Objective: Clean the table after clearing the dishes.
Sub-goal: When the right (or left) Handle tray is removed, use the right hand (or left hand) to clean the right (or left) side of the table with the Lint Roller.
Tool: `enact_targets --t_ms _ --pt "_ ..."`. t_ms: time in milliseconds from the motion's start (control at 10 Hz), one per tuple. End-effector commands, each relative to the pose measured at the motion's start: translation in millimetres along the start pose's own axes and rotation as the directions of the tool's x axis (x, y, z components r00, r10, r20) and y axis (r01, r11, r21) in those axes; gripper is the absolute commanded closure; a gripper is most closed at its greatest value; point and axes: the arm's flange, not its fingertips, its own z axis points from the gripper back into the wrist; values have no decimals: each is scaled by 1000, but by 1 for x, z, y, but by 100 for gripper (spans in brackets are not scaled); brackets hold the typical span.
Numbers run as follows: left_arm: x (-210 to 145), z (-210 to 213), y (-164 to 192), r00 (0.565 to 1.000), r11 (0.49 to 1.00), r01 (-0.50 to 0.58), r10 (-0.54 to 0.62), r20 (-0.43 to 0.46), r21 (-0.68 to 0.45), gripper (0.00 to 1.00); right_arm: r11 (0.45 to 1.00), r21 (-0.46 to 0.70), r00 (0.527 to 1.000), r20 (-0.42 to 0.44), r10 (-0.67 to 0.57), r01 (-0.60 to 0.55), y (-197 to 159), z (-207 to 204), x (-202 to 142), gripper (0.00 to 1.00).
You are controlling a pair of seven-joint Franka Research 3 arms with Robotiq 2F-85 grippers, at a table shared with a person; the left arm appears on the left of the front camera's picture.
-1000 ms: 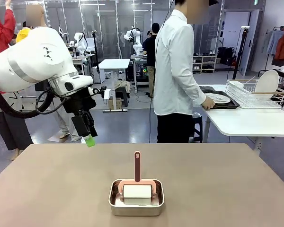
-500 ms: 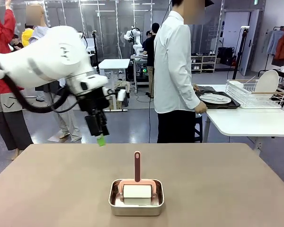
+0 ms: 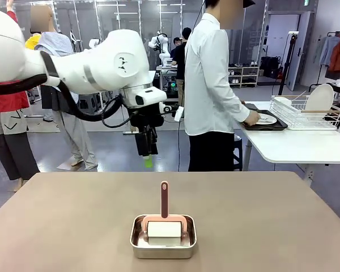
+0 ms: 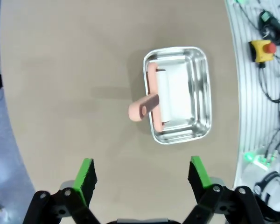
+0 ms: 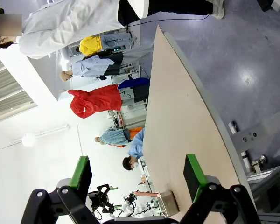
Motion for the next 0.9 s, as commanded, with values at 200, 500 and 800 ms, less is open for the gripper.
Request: enact_targets --t_ms 200,500,800 --pt "28 -18 16 996 1000 1 -3 -84 -23 0 1000 -13 1000 9 4 -4 2 0 -4 0" --pt "40 -44 19 994 995 -17 6 -106 -100 0 1000 -13 1000 9 4 -4 2 0 -4 0" --pt "45 -72 23 994 986 -27 9 -113 -162 0 1000 -13 1000 9 4 -4 2 0 -4 0"
